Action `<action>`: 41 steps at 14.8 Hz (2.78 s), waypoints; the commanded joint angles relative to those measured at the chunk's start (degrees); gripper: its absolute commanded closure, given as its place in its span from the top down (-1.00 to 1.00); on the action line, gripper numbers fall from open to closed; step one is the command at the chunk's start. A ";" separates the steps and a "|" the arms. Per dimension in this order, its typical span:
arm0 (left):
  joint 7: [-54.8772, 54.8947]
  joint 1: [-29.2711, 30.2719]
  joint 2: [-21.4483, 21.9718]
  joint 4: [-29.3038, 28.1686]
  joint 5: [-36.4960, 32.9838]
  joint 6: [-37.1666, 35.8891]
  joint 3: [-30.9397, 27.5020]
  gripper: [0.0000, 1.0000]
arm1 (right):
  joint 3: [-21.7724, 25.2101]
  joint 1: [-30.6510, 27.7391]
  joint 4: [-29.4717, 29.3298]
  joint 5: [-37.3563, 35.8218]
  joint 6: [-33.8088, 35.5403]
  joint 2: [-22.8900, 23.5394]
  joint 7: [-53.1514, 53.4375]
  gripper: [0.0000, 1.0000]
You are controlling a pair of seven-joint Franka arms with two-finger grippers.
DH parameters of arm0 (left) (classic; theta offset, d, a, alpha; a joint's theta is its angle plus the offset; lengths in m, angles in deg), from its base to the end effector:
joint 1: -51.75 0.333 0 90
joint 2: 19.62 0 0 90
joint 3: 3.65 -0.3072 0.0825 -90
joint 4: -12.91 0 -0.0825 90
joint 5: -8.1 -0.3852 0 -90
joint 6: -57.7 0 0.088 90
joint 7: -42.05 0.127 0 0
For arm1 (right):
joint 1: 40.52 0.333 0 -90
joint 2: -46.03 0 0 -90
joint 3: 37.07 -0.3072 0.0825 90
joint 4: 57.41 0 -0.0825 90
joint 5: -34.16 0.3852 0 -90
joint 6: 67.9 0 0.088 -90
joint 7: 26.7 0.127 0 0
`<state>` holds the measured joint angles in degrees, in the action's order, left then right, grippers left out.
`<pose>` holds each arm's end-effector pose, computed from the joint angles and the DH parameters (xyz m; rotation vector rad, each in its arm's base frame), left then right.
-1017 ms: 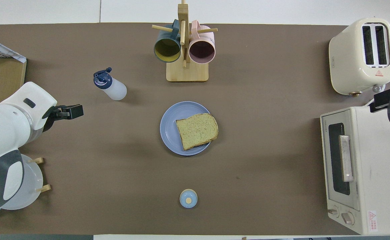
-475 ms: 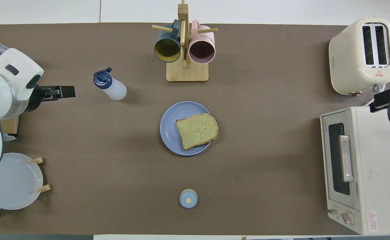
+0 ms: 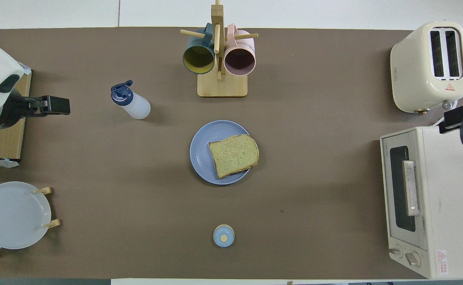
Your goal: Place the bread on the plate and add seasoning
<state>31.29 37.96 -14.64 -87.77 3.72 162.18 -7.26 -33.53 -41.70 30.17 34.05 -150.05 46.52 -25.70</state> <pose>0.5463 -0.0890 0.5781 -3.0904 0.0049 -0.2527 0.5399 -0.0447 0.5995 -3.1326 0.1568 0.1622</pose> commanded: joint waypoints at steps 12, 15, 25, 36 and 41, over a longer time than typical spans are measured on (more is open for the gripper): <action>6.37 10.62 0.47 3.39 6.75 -18.18 10.20 1.00 | -0.46 -0.58 1.64 -0.32 -1.07 -1.28 -1.08 1.00; 6.28 10.54 -0.67 4.00 6.67 -15.27 9.85 1.00 | -0.46 -0.58 1.64 -0.32 -1.07 -1.19 -1.08 1.00; 6.19 9.74 -1.02 7.43 6.40 -16.94 10.12 1.00 | -0.46 -0.58 1.64 -0.32 -1.07 -1.19 -1.08 1.00; 6.72 10.01 -1.37 7.70 5.79 -17.91 9.59 1.00 | -0.46 -0.58 1.64 -0.32 -1.07 -1.19 -1.08 1.00; 6.55 9.83 -1.55 7.70 5.79 -18.35 9.41 1.00 | -0.46 -0.67 1.64 -0.32 -1.07 -1.28 -1.08 1.00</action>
<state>37.00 47.65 -15.68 -81.22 9.48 145.31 2.29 -33.53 -41.70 30.18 34.05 -150.05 46.51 -25.70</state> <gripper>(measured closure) 0.000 0.000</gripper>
